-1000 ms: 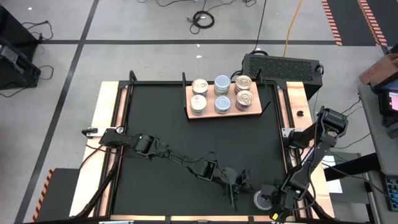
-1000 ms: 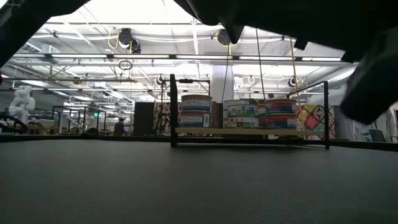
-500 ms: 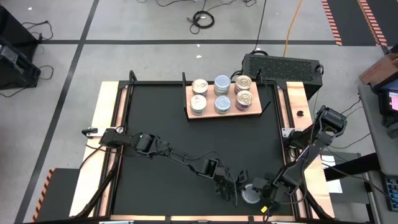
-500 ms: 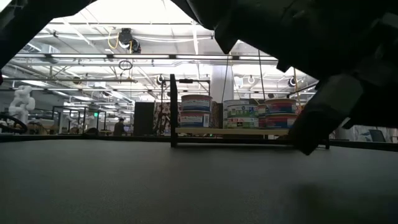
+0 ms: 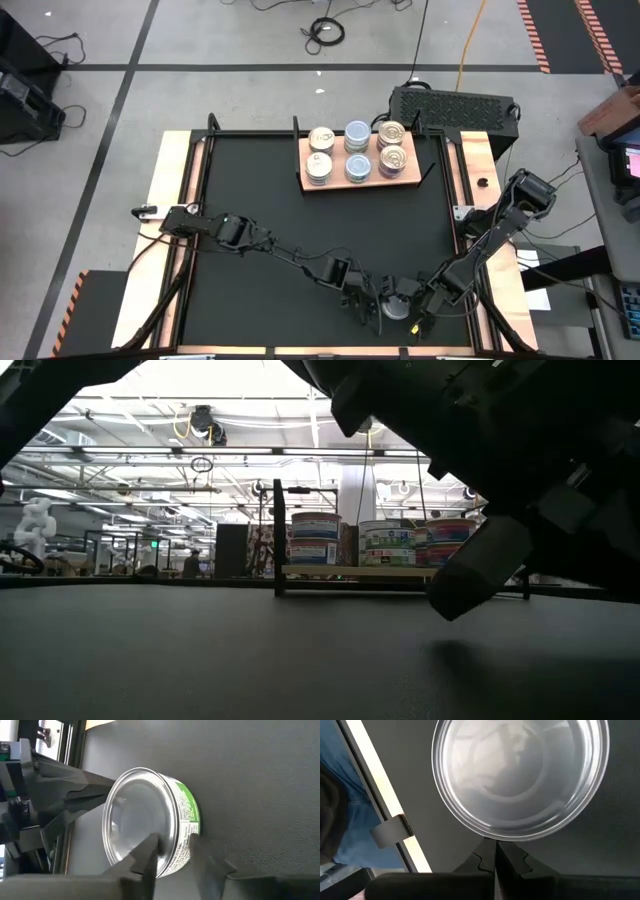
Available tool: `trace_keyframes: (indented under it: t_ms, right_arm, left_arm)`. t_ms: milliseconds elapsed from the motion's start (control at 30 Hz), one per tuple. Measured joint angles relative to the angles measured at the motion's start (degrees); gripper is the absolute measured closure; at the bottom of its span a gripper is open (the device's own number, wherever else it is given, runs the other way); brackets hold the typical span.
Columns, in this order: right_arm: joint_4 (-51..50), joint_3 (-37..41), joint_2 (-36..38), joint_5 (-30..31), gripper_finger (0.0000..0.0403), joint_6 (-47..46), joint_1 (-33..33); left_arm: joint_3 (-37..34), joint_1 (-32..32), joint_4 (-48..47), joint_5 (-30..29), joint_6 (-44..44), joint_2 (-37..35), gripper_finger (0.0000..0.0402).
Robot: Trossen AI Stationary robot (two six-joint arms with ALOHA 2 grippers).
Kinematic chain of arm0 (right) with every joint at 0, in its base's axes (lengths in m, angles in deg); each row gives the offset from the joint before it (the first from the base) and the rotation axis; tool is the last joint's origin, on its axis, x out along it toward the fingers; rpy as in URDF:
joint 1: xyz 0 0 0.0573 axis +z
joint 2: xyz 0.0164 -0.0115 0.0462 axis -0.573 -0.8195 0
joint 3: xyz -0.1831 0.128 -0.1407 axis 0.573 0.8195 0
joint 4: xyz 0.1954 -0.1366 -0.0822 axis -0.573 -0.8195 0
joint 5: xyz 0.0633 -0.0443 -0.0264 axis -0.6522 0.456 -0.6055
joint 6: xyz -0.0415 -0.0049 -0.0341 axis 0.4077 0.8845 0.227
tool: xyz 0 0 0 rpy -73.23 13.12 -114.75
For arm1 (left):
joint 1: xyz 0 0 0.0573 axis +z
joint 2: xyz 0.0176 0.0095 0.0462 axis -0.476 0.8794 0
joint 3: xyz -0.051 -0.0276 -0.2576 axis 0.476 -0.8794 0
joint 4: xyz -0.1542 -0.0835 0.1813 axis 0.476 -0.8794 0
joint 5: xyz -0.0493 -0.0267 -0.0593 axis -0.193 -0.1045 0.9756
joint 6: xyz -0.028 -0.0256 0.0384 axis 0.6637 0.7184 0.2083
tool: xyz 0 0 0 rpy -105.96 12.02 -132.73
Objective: Stack canned seafood by type on shelf
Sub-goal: Stack the green tuna can on top of the other green tuna cans on the shelf
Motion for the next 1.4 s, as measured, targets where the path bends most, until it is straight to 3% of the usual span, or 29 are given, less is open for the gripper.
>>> trace_keyframes:
  t_ms: [233, 500, 767, 933, 1400]
  right_arm:
    - [-0.43, 0.02, 0.28, -0.15, 0.0403, 0.65, -0.02]
    - [-4.93, 0.04, 1.82, 2.11, 0.0403, 1.44, 0.23]
    - [-11.84, 0.02, 9.98, 11.81, 0.0403, 0.3, 2.96]
    - [-15.78, 0.0, 13.56, 14.24, 0.0403, -1.4, 4.74]
    - [-19.84, 0.0, 14.03, 22.25, 0.0403, 1.11, 8.44]
  left_arm:
    - [0.0, -0.01, -0.89, -3.85, -3.57, -0.37, 0.039]
    - [0.02, -0.26, -2.44, -6.41, -2.48, -1.05, 0.0399]
    - [-0.22, -0.23, -5.43, -12.12, 2.12, -5.52, 0.0401]
    - [-0.07, 0.09, -7.98, -15.33, 5.23, -8.52, 0.0401]
    - [-0.11, 7.27, -21.51, -20.84, 15.41, -18.18, 0.0401]
